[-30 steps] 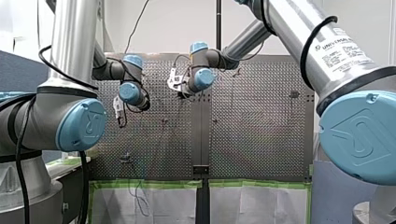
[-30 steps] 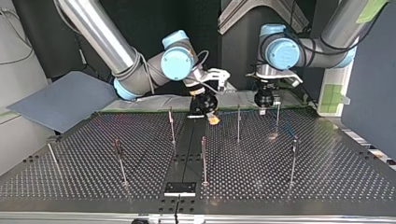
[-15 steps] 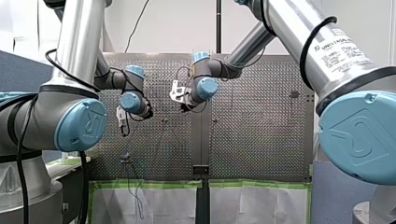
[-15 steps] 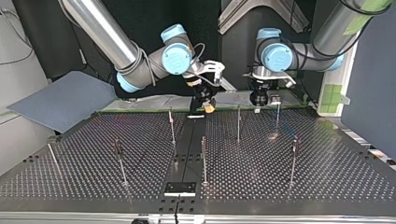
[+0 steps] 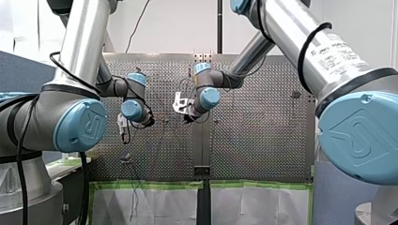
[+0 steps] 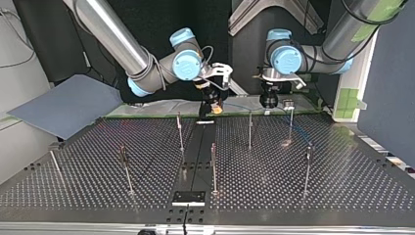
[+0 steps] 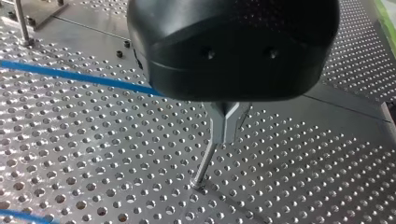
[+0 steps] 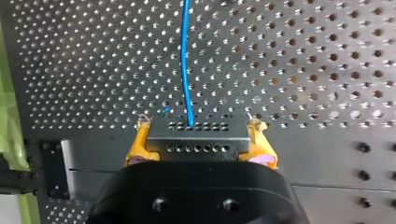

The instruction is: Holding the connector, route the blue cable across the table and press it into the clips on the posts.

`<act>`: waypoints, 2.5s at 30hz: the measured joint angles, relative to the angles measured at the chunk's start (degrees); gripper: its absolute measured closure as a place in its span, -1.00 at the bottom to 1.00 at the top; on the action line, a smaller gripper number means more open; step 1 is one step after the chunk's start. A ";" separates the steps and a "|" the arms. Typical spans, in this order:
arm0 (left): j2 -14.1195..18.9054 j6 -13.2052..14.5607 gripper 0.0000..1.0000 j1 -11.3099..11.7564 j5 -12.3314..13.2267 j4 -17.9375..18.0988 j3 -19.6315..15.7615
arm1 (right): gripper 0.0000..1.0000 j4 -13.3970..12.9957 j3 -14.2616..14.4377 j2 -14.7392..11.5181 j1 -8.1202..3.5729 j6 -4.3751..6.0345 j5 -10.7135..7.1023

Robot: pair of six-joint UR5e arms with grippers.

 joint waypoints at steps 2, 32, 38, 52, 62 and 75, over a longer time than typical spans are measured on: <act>0.00 -0.22 1.00 0.04 0.13 0.40 0.00 | 1.00 -0.01 0.01 0.14 -0.02 -0.01 0.01; -5.84 -1.24 1.00 0.95 1.06 3.92 3.92 | 1.00 -1.99 -0.04 0.56 -3.39 0.47 -0.58; -6.85 -1.71 1.00 0.99 2.96 3.70 5.43 | 1.00 -2.81 -0.05 0.57 -4.17 0.49 -0.71; -8.99 -4.44 1.00 3.28 4.08 1.48 11.90 | 1.00 -4.49 -0.09 0.72 -6.49 0.54 -2.25; -9.00 -4.24 0.08 3.72 4.42 1.28 15.10 | 1.00 -5.25 -0.65 0.83 -7.56 0.14 -3.37; -8.92 -0.90 -1.00 2.92 -0.03 -4.07 15.17 | 1.00 -5.19 -0.84 0.82 -7.59 -0.29 -3.48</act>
